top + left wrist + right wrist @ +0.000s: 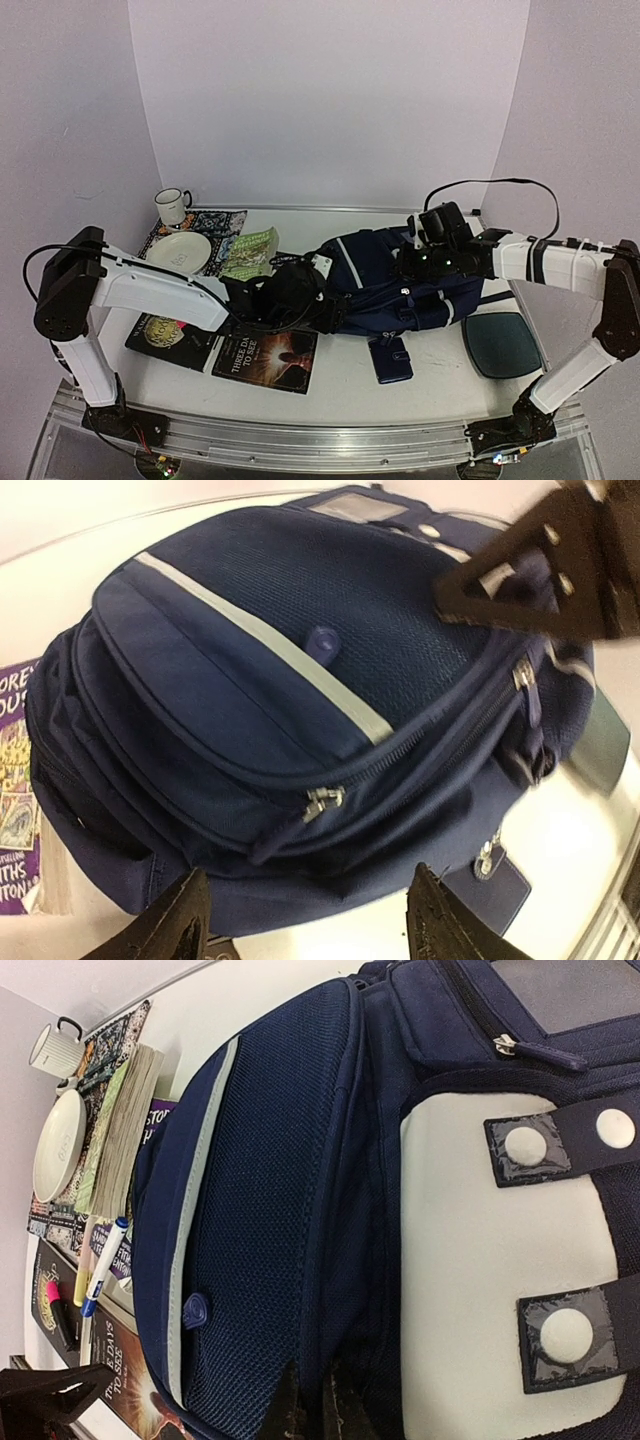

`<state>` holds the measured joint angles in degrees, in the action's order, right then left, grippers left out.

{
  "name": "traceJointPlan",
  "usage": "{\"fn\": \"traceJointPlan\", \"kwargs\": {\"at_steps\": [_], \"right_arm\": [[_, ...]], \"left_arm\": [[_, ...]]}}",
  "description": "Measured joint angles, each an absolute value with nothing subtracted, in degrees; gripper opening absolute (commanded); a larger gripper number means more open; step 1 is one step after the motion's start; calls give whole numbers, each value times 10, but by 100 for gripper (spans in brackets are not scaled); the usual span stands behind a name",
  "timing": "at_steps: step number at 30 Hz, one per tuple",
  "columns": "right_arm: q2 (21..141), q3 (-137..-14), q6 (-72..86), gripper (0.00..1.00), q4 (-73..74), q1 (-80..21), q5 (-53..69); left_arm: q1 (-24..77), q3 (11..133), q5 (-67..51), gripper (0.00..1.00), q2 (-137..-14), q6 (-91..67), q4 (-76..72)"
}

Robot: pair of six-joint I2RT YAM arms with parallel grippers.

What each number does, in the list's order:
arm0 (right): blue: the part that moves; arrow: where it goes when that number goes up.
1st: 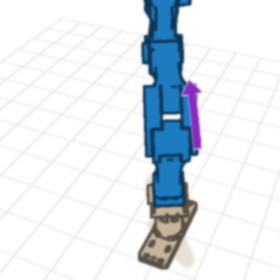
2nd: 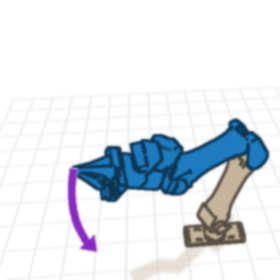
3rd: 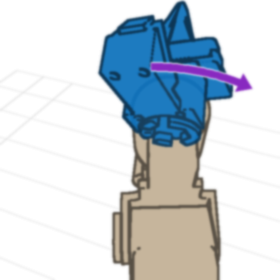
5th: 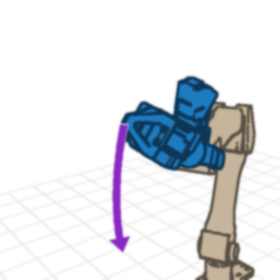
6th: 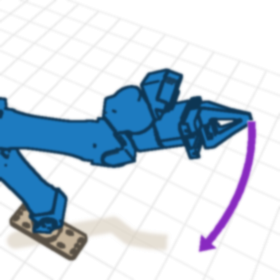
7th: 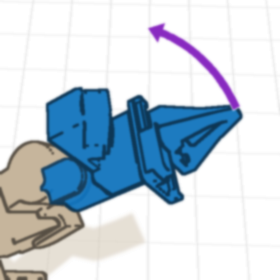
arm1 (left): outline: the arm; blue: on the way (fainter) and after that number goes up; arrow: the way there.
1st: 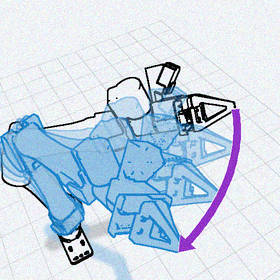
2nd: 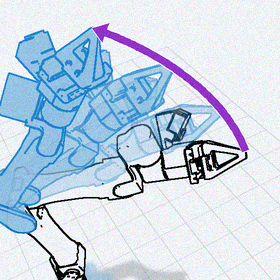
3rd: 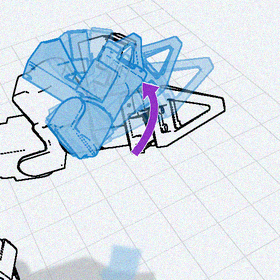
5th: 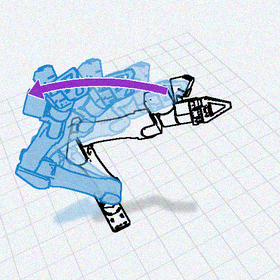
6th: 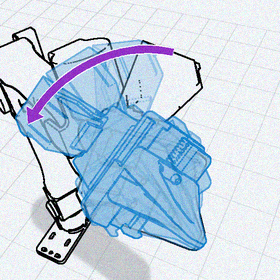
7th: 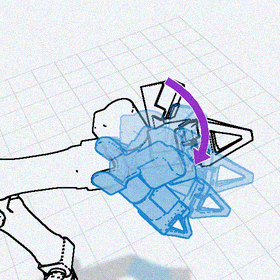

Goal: Pack the student bag
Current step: Pick up the upper front pocket of the student bag.

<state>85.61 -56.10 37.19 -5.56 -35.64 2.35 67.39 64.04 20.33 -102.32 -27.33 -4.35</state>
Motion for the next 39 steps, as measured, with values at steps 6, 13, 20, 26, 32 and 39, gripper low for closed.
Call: {"fn": "traceJointPlan", "kwargs": {"at_steps": [6,13,20,26,32,39], "right_arm": [[858,-562,370,0,-55,-356,30],[864,-570,370,0,-56,-356,48],[864,-571,370,0,-56,-355,60],[864,-571,365,0,-55,-355,65],[866,-579,360,0,-50,-353,72],[870,-583,351,0,-45,-353,78]], "left_arm": [[664,613,167,63,-1018,-172,-59],[639,609,131,49,-1018,-90,-78],[620,605,94,41,-1021,-52,-107],[610,605,73,40,-1032,-36,-116],[593,602,56,33,-1042,-27,-121],[583,602,29,9,-1053,-15,-130]]}}
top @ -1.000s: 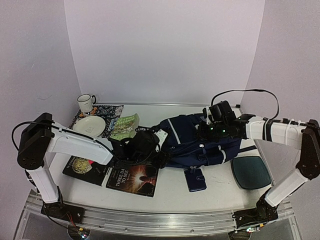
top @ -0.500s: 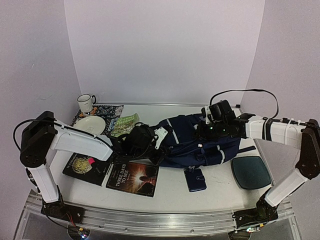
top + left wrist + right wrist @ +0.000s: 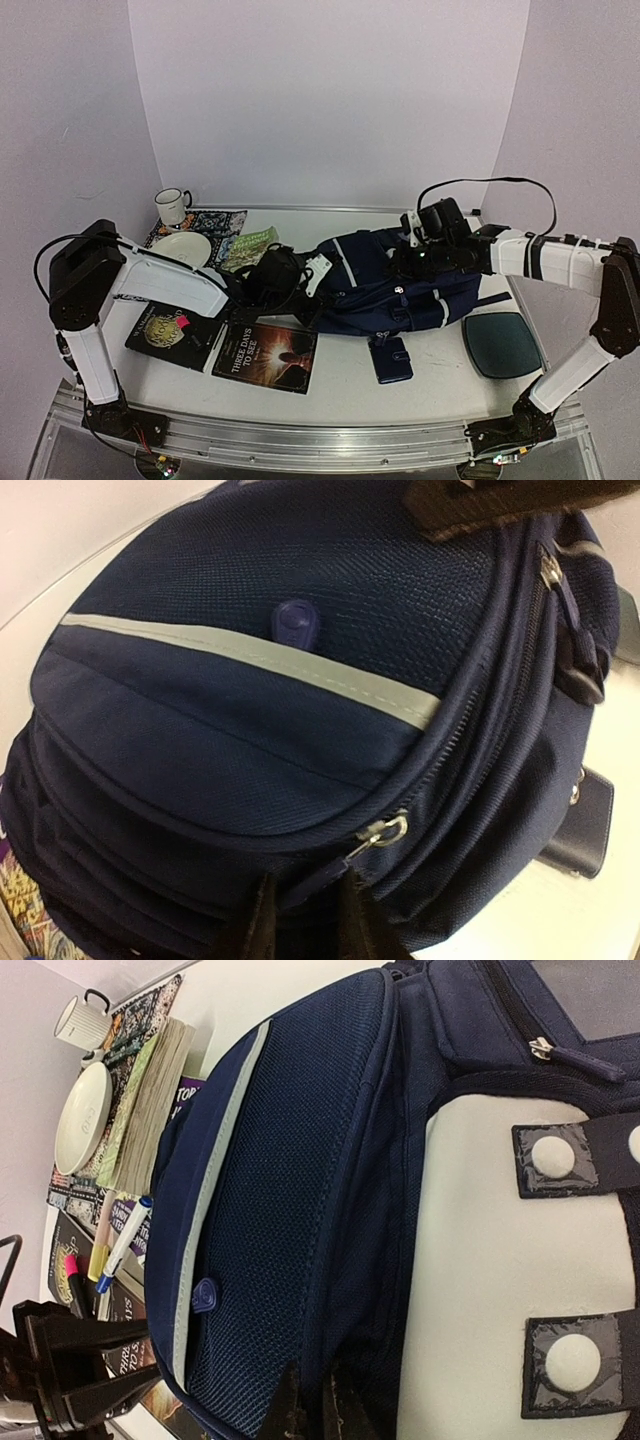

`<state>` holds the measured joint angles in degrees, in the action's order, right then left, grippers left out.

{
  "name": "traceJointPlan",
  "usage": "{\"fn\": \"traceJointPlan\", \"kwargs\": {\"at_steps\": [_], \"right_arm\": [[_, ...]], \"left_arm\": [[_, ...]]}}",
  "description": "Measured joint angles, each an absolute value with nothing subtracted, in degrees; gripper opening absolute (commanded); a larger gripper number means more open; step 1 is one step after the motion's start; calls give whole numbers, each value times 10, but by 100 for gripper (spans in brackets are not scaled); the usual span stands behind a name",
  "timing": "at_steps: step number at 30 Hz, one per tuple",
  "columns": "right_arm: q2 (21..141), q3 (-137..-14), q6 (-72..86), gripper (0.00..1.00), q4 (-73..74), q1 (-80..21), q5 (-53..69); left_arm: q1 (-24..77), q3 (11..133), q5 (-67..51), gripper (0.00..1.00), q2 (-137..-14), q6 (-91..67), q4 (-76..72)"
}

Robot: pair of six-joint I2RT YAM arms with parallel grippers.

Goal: Pack the student bag
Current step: Pick up the upper front pocket of the student bag, then unzip the upper front pocket of the student bag, then hold the upper front pocket of the student bag.

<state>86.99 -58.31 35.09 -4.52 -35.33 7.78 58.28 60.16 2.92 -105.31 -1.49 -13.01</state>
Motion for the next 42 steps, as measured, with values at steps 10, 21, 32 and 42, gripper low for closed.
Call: {"fn": "traceJointPlan", "kwargs": {"at_steps": [10,21,32,42], "right_arm": [[872,-608,306,0,-17,-320,122],[872,-619,220,0,28,-224,233],[881,-644,121,25,58,-189,280],[796,-607,13,60,31,-228,258]], "left_arm": [[588,600,11,0,-1051,0,-148],[577,559,26,0,-1009,3,-167],[567,582,-1,0,-975,-27,-123],[565,628,-64,0,-988,-83,-70]]}}
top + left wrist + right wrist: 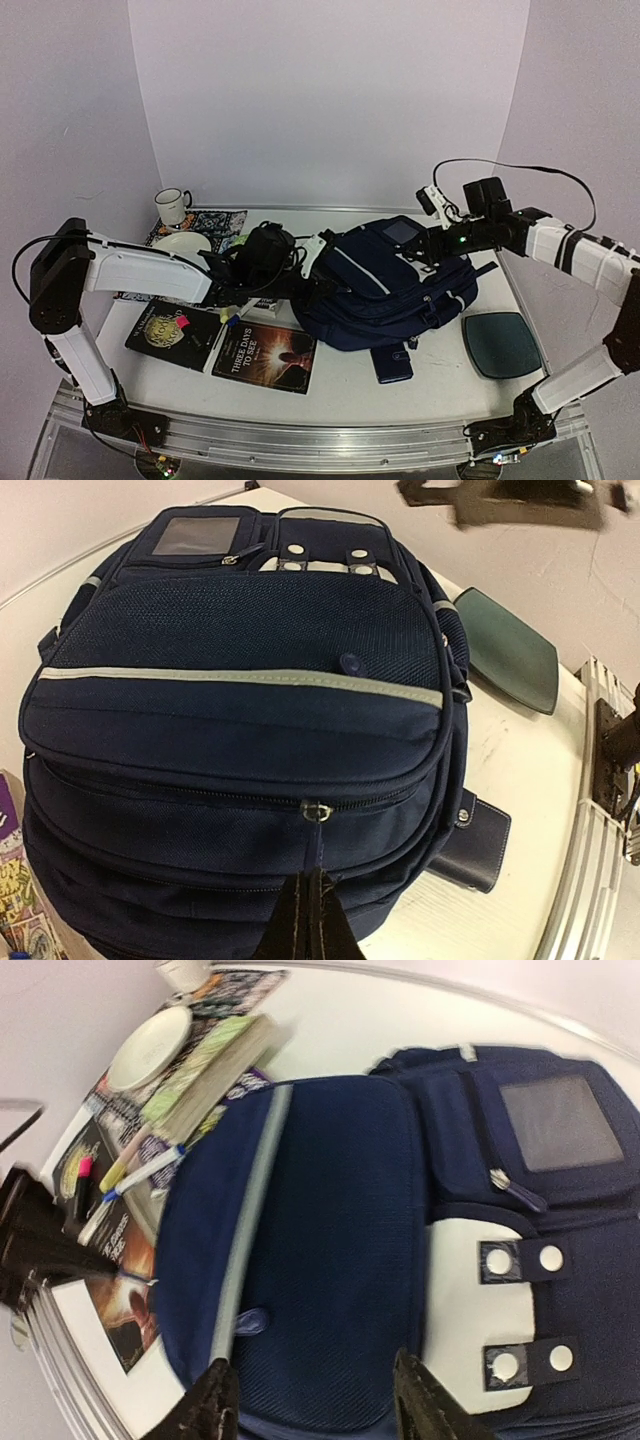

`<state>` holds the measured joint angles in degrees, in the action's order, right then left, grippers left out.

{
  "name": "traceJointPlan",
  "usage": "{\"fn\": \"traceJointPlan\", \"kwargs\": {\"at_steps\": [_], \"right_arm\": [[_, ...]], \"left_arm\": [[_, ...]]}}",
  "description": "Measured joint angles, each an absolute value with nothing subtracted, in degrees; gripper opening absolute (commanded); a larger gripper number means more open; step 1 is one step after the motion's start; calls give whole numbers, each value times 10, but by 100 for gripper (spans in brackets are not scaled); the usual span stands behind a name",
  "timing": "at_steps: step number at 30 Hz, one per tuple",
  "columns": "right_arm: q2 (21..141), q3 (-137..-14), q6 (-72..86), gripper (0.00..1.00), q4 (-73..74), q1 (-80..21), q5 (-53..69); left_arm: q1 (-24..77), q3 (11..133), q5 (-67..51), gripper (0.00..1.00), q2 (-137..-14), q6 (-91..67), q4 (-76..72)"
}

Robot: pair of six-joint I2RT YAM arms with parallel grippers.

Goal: Pack the student bag
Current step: Hold the upper front pocket of the student bag.

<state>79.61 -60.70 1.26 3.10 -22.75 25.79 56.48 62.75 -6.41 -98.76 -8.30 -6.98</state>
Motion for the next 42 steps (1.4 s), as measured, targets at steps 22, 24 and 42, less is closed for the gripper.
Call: {"fn": "traceJointPlan", "kwargs": {"at_steps": [22,24,42], "right_arm": [[849,-564,-126,80,3,-416,129],[849,-559,-126,80,-3,-416,116],[817,-527,-110,81,-32,-416,54]], "left_arm": [[582,642,-48,44,-1013,-105,-59],[590,646,-34,49,-1028,-111,-56],[668,721,161,48,-1124,-151,-29]]}}
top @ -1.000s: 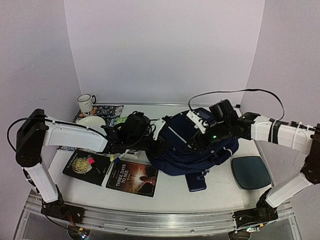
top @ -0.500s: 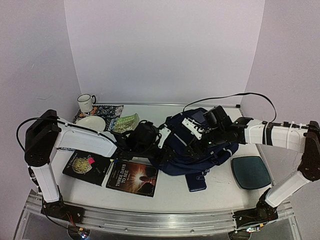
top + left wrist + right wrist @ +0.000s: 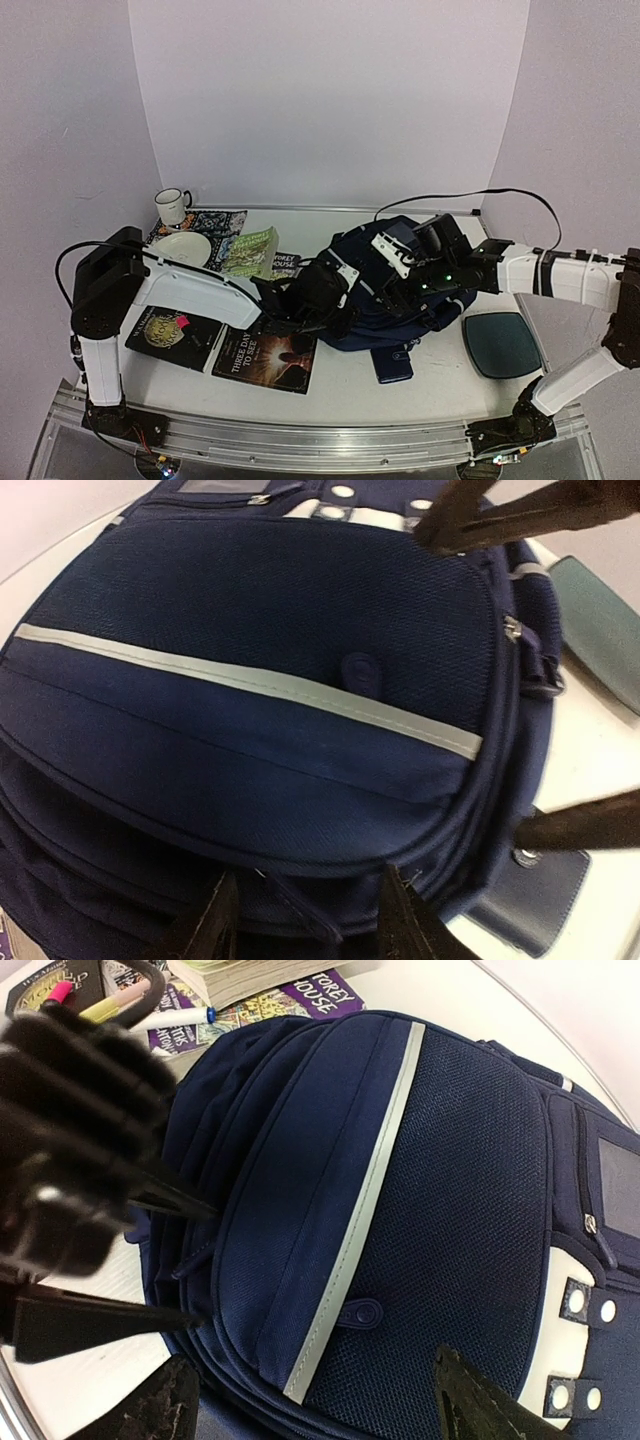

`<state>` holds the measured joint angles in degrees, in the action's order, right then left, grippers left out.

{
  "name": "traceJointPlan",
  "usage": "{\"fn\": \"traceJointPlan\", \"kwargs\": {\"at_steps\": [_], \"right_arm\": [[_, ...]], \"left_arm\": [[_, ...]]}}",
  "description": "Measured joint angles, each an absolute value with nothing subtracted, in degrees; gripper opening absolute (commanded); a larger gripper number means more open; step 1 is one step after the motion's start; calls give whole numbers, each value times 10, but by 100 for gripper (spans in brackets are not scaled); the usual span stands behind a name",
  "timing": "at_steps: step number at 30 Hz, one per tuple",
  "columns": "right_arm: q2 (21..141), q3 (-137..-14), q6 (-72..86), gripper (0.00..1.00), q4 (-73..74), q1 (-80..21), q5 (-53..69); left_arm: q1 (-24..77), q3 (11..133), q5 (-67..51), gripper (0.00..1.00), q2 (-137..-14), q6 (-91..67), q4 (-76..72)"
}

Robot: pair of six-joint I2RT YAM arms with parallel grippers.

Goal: Pack the student bag
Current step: Hold the upper front pocket of the student bag.

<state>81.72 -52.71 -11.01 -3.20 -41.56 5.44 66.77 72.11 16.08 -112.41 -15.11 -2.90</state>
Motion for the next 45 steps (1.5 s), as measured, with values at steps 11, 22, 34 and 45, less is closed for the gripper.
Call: {"fn": "traceJointPlan", "kwargs": {"at_steps": [11,22,34,45], "right_arm": [[807,-525,-106,81,-36,-416,51],[806,-507,-104,80,-53,-416,66],[823,-486,-106,80,-103,-441,81],[858,-476,-123,60,-146,-454,41]], "left_arm": [[683,741,220,21,-1151,-166,20],[683,743,237,0,-1149,-165,45],[658,719,147,0,-1092,-169,33],[627,700,47,0,-1063,-183,8]]}}
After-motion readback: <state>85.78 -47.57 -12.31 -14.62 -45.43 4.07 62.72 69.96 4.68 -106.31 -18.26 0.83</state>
